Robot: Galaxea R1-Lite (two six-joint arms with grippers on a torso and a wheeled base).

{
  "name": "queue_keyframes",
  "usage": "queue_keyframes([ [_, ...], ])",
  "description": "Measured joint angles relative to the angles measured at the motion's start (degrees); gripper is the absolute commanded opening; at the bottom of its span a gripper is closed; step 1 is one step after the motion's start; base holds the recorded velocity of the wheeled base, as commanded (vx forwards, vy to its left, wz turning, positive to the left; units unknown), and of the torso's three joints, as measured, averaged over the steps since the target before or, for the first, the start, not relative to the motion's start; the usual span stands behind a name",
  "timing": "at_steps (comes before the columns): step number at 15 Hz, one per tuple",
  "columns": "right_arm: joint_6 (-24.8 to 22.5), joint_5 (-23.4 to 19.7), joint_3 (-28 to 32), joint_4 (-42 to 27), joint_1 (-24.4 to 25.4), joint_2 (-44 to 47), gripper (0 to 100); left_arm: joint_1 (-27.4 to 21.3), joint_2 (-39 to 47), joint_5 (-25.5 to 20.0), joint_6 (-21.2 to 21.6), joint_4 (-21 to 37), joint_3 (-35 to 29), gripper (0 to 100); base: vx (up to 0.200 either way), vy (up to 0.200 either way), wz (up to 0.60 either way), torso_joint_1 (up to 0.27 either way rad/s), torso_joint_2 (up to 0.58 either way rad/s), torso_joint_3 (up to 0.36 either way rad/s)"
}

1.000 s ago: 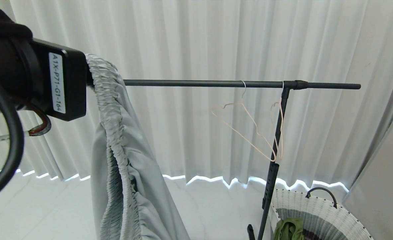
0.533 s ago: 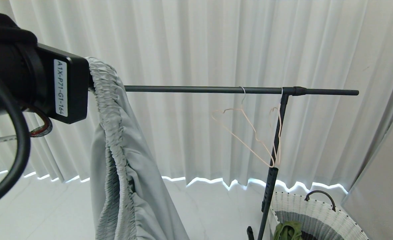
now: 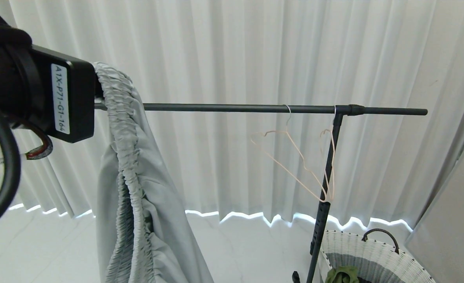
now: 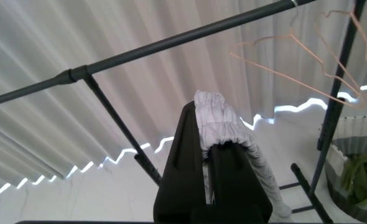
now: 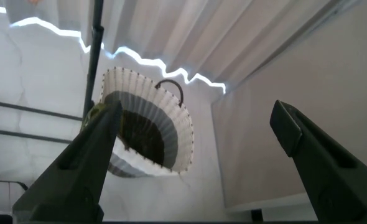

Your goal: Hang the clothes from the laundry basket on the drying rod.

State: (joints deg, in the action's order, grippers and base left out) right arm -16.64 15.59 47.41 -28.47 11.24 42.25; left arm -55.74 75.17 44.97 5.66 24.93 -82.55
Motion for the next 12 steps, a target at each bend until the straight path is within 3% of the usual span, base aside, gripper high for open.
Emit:
queue_keyframes([
  [9, 1.4, -0.3, -3.1, 7.3, 0.0, 3.0, 100, 1.5, 0.0, 0.0, -0.1, 0.0, 0.2, 0, 0.200, 0.000, 0.00, 0.006, 0.00, -0.001],
  [12, 4.0, -0.3, -3.2, 10.6, 0.0, 5.8, 100, 3.1, 0.0, 0.1, -0.2, 0.0, 1.1, 0, 0.000, 0.000, 0.00, 0.000, 0.00, 0.000],
])
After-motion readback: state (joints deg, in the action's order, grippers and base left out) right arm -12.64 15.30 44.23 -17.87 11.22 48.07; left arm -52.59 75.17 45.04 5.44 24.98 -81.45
